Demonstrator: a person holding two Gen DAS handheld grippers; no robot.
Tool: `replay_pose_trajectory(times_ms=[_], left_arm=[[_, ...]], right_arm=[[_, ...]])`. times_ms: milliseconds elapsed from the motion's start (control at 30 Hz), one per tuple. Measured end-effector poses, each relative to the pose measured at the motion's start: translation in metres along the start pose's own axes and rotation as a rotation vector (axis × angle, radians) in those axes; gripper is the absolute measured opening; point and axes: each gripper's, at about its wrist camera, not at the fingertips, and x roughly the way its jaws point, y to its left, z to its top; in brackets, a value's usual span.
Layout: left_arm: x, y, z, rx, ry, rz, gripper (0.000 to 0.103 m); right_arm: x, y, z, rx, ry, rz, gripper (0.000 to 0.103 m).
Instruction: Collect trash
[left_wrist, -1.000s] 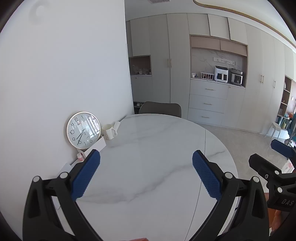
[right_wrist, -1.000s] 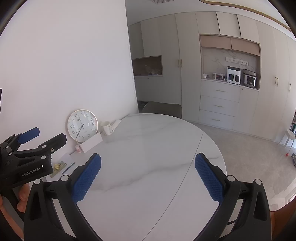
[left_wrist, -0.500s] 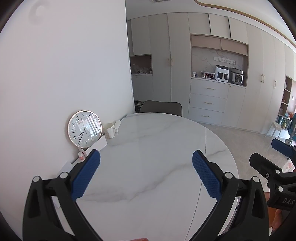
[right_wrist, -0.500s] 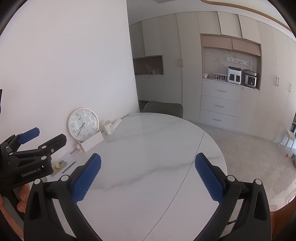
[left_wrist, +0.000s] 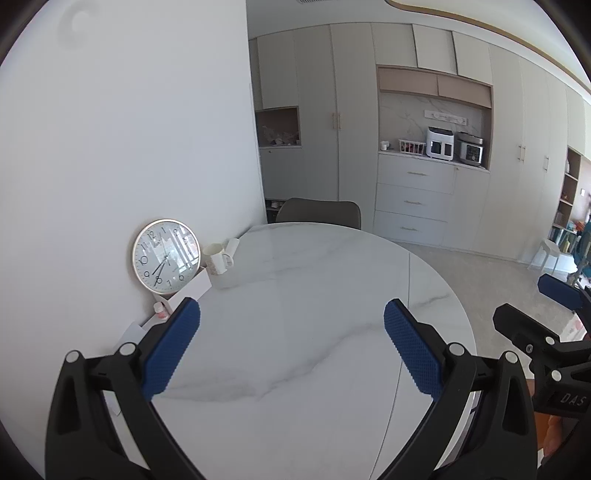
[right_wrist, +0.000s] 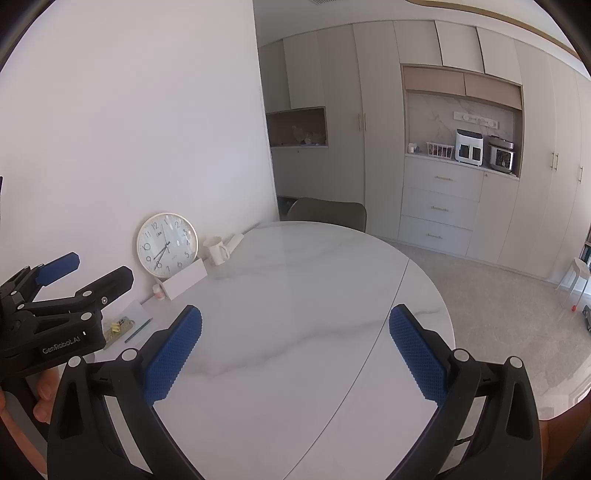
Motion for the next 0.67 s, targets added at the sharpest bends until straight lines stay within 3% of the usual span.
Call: replay_pose_trajectory(times_ms=[667], left_arm=[[0.0064, -0.0013, -0.0024, -0.021, 0.022, -0.01, 0.096]], right_arm=[[0.0074, -0.0068, -0.0029, 0.002, 0.024, -0.004, 0.101]])
